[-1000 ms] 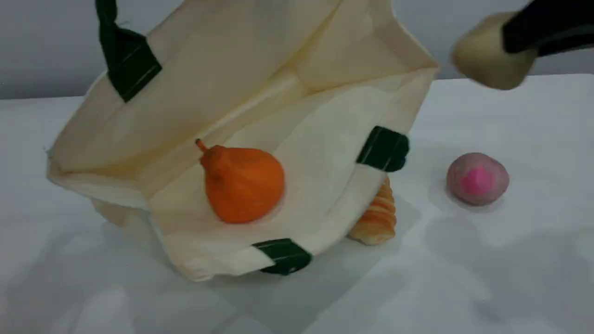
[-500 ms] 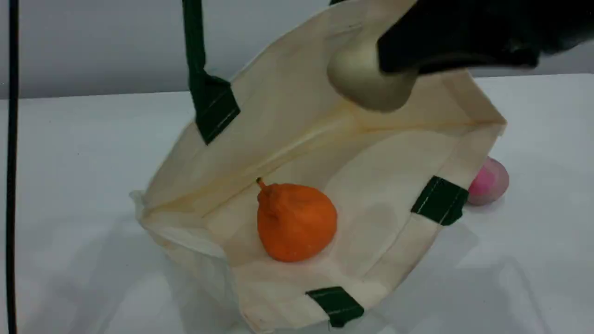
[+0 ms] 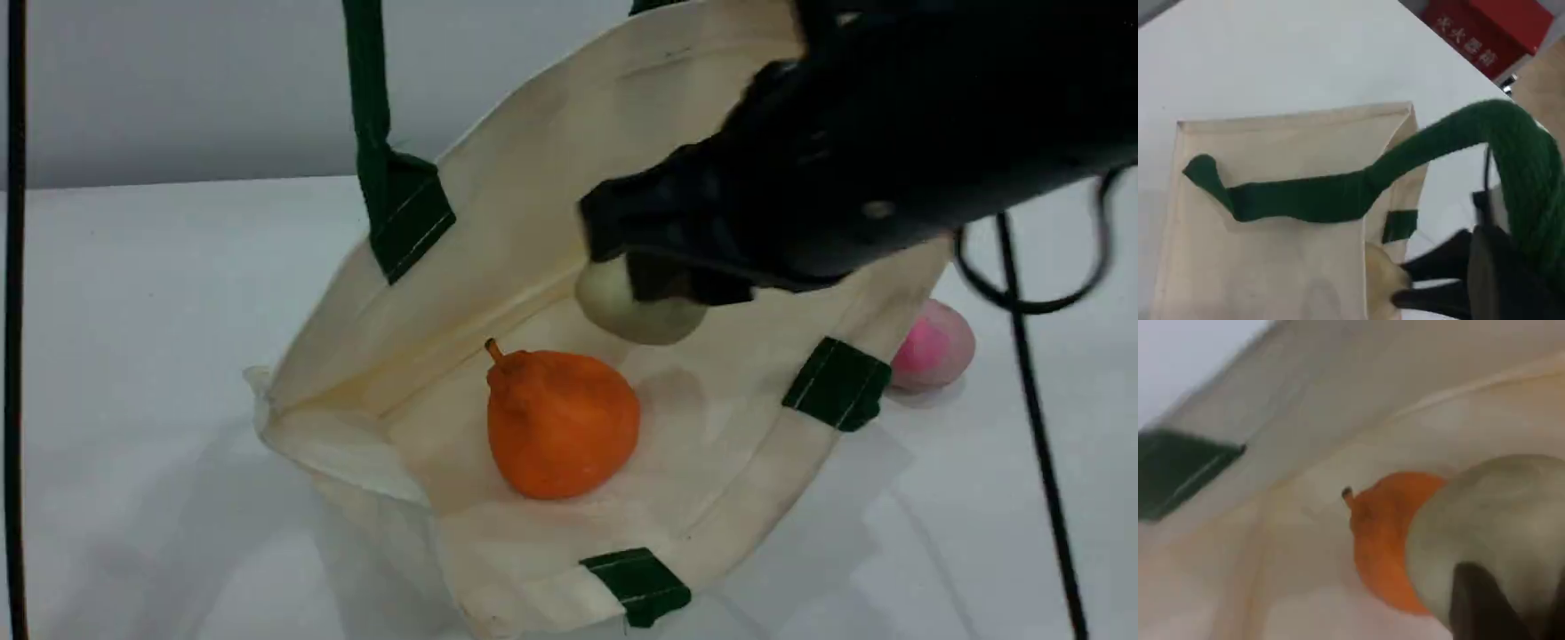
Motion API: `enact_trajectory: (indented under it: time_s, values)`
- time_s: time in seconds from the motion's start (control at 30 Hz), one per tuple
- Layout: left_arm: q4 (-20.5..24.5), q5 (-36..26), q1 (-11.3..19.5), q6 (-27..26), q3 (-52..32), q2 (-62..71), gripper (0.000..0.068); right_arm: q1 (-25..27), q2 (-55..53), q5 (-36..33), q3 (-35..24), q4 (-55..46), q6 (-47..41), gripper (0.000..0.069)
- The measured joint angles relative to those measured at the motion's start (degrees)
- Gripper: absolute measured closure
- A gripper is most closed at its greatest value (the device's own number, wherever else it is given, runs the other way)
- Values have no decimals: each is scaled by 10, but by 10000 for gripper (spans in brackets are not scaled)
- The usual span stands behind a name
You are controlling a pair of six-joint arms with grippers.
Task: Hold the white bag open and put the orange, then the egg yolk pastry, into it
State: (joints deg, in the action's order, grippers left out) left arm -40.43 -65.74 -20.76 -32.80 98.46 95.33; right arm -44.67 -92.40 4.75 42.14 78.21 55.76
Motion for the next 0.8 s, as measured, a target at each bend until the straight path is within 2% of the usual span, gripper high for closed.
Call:
enact_trajectory:
  time_s: [0.13, 0.27, 0.4, 0.47, 0.6, 0.67, 0.8]
  values:
    - [0, -4, 0, 1, 0, -1, 617, 0, -49, 16, 36, -3, 6, 556]
    - [0, -6, 0, 1, 0, -1, 617, 0, -89, 0, 70, -6, 32, 556]
    - [0, -8, 0, 1, 0, -1, 617, 0, -100, -9, 80, -6, 35, 546]
    - [0, -10, 0, 1, 0, -1, 617, 0, -99, 3, 82, -7, 43, 505]
    - [0, -12, 0, 1, 0, -1, 617, 1, -99, 45, 82, -6, 74, 379]
    - [0, -13, 0, 1, 0, -1, 617, 1, -99, 44, 82, -4, 77, 324]
    - [0, -13, 0, 1, 0, -1, 617, 1, -98, 42, 82, -2, 77, 259]
